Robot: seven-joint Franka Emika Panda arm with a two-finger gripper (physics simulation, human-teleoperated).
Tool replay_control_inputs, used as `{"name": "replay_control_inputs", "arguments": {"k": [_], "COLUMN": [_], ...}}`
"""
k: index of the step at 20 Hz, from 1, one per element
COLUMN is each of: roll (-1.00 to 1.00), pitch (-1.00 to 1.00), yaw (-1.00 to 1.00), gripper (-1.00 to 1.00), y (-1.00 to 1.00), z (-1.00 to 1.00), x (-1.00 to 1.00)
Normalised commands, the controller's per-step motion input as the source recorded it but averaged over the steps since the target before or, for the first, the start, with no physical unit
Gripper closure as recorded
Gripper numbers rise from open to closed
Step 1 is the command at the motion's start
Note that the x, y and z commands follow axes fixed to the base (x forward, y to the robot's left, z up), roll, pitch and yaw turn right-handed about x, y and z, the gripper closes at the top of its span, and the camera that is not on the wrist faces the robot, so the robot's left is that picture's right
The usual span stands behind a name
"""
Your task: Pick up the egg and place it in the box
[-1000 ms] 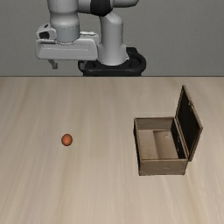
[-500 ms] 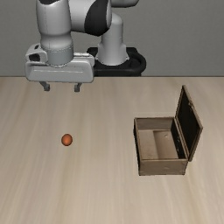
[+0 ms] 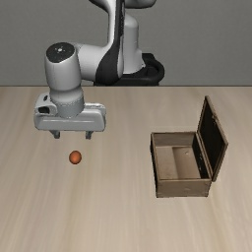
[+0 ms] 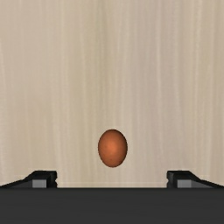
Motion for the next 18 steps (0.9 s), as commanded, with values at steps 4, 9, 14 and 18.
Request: {"name": "replay_control_inputs", "arguments": {"k": [4, 9, 14, 18], "roll": [0.00, 0.00, 0.00, 0.00], "pitch": [0.00, 0.00, 0.00, 0.00], "yaw": [0.00, 0.00, 0.00, 0.00], "gripper": [-1.00, -1.00, 1.00, 1.00], "y": [0.00, 0.00, 0.00, 0.00], "z": [-1.00, -1.00, -0.20, 0.00], "x": [0.00, 0.00, 0.00, 0.00]}}
